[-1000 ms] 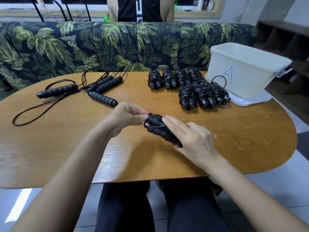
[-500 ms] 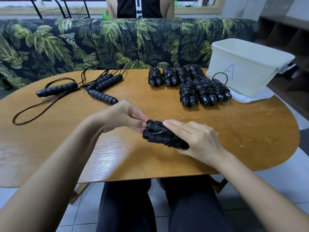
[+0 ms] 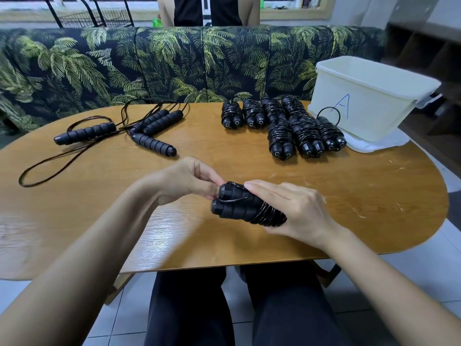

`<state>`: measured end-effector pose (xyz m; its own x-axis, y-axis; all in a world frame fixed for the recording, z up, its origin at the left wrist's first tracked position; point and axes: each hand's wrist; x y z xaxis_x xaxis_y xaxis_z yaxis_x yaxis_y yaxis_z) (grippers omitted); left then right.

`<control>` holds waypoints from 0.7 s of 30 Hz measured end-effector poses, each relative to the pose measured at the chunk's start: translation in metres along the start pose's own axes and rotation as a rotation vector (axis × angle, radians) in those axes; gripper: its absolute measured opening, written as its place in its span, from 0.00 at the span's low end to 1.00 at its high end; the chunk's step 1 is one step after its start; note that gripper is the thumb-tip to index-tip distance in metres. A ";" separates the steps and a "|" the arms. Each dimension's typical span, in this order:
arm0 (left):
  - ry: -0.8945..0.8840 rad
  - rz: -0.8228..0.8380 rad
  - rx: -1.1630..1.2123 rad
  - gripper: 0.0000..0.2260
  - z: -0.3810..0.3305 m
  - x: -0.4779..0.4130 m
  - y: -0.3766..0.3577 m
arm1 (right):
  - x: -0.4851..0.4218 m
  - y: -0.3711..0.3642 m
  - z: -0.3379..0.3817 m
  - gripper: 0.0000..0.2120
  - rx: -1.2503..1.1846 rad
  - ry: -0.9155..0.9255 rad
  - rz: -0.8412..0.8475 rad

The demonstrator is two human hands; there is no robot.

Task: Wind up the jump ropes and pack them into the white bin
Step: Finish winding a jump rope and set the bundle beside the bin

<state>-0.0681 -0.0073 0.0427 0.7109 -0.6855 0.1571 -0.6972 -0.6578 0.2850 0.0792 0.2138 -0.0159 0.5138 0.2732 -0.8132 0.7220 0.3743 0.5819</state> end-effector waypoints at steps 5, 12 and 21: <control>0.044 0.016 0.096 0.07 -0.008 -0.002 -0.005 | 0.000 0.004 -0.001 0.38 -0.055 -0.073 -0.033; 0.160 -0.124 0.112 0.07 -0.013 -0.008 -0.014 | 0.004 0.003 0.008 0.40 0.015 -0.213 -0.011; -0.191 -0.712 0.138 0.07 0.004 -0.008 -0.050 | -0.007 -0.014 0.029 0.44 0.130 -0.568 0.061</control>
<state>-0.0393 0.0294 0.0239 0.9750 -0.1134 -0.1911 -0.0887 -0.9871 0.1330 0.0791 0.1807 -0.0179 0.6984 -0.2402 -0.6742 0.7156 0.2512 0.6518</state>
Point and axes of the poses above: each hand's wrist, its own x-axis away from the middle knuckle, its own y-axis out of the back of the hand, z = x × y, and after that the axes turned 15 degrees about -z, right-handed
